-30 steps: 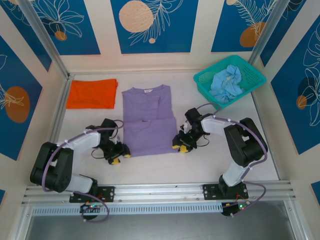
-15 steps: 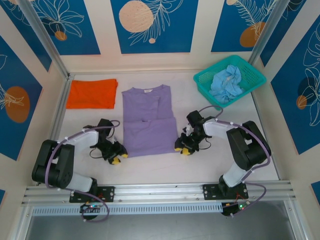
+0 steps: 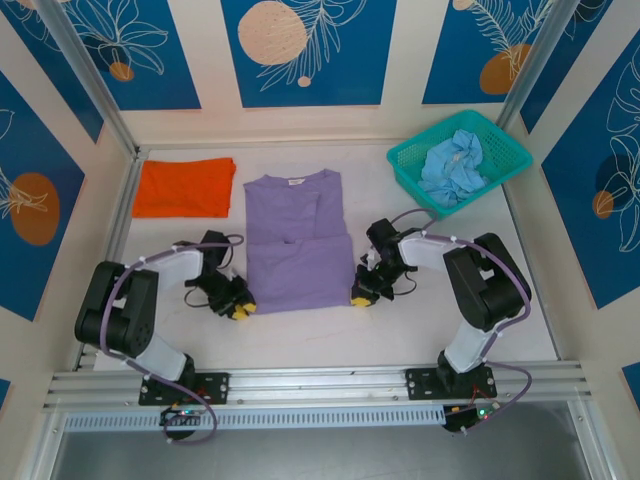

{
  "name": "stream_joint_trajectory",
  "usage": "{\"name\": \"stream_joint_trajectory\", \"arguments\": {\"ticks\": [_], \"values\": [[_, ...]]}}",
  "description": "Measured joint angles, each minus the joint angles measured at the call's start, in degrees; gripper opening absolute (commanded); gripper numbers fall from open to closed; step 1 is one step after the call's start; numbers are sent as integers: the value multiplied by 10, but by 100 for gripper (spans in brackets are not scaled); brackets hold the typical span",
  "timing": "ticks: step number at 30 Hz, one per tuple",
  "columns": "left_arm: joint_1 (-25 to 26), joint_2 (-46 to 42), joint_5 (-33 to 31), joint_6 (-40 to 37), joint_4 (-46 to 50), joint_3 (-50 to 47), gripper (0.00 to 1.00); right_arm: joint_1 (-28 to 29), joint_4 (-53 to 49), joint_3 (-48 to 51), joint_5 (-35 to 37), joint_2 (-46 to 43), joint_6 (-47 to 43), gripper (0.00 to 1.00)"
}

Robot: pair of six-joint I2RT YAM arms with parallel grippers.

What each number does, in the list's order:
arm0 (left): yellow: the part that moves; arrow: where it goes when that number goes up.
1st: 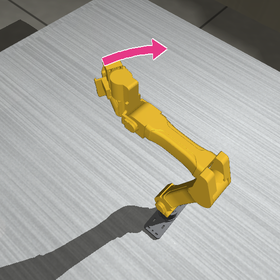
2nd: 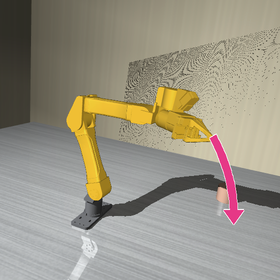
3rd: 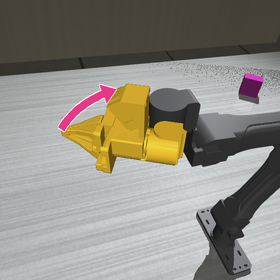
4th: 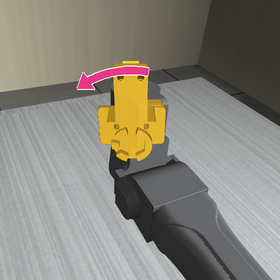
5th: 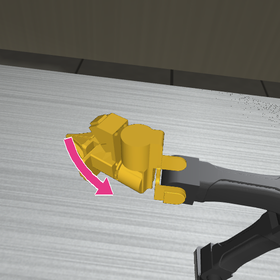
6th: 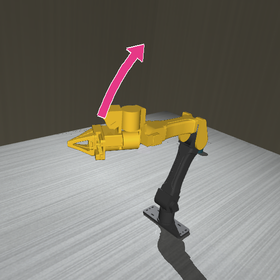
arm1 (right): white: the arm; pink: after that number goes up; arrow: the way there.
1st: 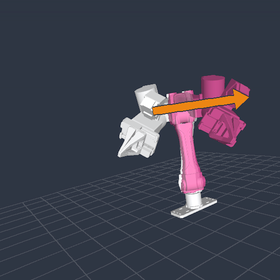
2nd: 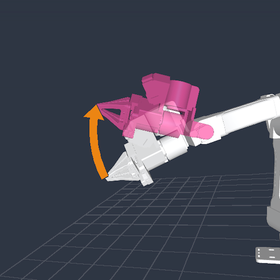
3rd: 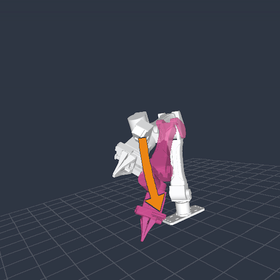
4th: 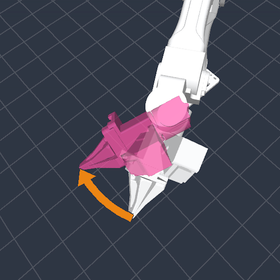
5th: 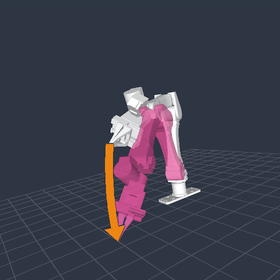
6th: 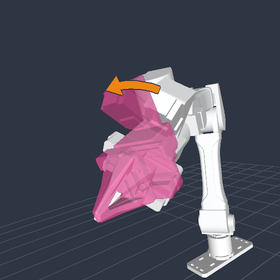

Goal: Fold and stack the t-shirts

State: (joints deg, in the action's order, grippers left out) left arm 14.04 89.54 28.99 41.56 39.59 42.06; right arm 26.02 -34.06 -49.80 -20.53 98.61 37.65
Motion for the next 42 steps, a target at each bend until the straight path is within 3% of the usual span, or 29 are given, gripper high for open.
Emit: {"name": "stream_joint_trajectory", "arguments": {"ticks": [4,10,15,23,31,36,42], "values": [[0,15,0,0,-14,19,0,1,-3,-2,3,0,-2,0],[0,14,-37,-15,-7,37,0,2,-9,-4,7,-1,-9,0],[10,-39,-70,-41,53,36,0,17,-11,17,12,-30,-11,0],[65,-139,-59,-60,150,9,0,109,-36,105,8,-146,21,0],[76,-257,-35,-55,222,9,0,122,-102,128,6,-340,71,0],[74,-244,-35,-55,253,104,0,82,-153,97,2,-400,79,0],[51,-139,-35,-50,256,302,0,-21,-198,-41,-14,-299,47,0]]}}
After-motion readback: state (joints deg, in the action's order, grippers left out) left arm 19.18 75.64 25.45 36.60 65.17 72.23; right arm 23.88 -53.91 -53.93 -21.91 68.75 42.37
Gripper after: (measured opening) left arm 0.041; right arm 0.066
